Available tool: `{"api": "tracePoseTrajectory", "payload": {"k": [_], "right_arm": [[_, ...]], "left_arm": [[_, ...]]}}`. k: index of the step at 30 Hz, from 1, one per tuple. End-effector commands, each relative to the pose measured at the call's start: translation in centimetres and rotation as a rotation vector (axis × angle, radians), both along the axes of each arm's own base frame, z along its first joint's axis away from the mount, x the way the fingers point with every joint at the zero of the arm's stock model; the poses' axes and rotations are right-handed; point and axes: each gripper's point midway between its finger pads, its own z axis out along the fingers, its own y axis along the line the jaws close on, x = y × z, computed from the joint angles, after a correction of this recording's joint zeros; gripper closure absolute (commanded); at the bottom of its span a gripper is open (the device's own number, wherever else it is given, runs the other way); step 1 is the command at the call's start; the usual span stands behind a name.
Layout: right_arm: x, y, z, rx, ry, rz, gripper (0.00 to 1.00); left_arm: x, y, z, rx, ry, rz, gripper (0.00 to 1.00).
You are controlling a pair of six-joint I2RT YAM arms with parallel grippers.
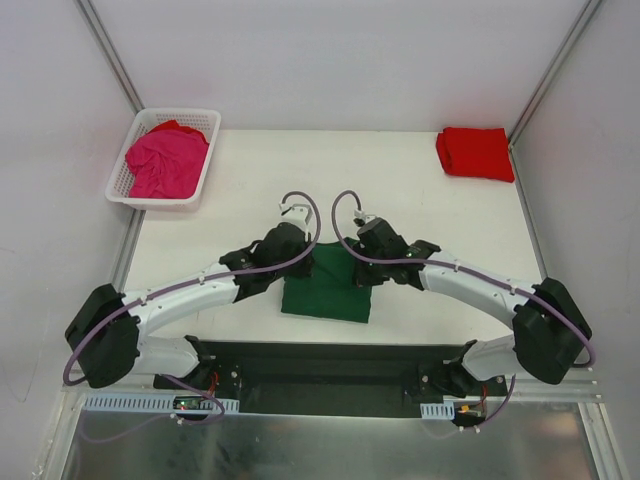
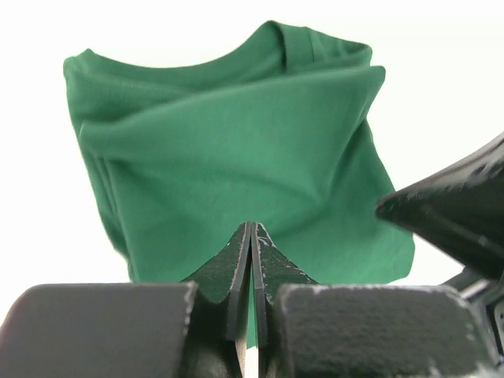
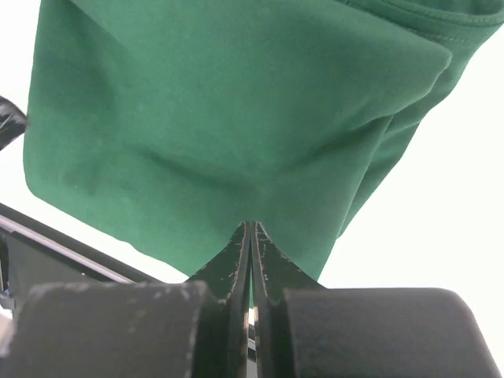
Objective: Fold and stack the t-shirts
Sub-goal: Fold the long partially folded tshirt into a neat square
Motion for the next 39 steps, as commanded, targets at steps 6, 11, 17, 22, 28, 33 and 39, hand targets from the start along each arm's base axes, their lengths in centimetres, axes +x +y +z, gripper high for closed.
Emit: {"api": "tracePoseTrajectory", "payload": {"k": [6, 11, 17, 22, 28, 33, 39], "right_arm": [[-0.4, 1.7, 2.3, 0.063, -0.028, 0.003, 0.99], [-2.8, 2.2, 2.9, 0.099, -0.022, 0.03, 0.99], [-5.0, 2.5, 2.3, 0.103, -0.002, 0.048, 0.99], [-6.0, 1.7, 0.5, 0.06, 0.017, 0.041, 0.99], [-6.0, 0.9, -1.9, 0.003, 0.029, 0.022, 0.99], [-6.1, 0.5, -4.0, -0.033, 0.054, 0.011, 0.99], [-6.8, -0.1, -6.1, -0.066, 0.087, -0.002, 0.99]], "left_arm": [[1.8, -1.2, -1.8, 0.067, -0.003, -0.007, 1.0], [2.0, -1.4, -3.5, 0.082, 0.018, -0.012, 1.0], [2.7, -1.2, -4.1, 0.091, 0.021, -0.006, 1.0], [3.7, -0.9, -4.4, 0.101, 0.024, -0.001, 1.0], [5.1, -0.7, -4.8, 0.094, 0.035, 0.007, 1.0], [6.4, 0.2, -5.4, 0.089, 0.048, 0.031, 1.0], [7.8, 1.4, -6.4, 0.1, 0.058, 0.051, 1.0]]}}
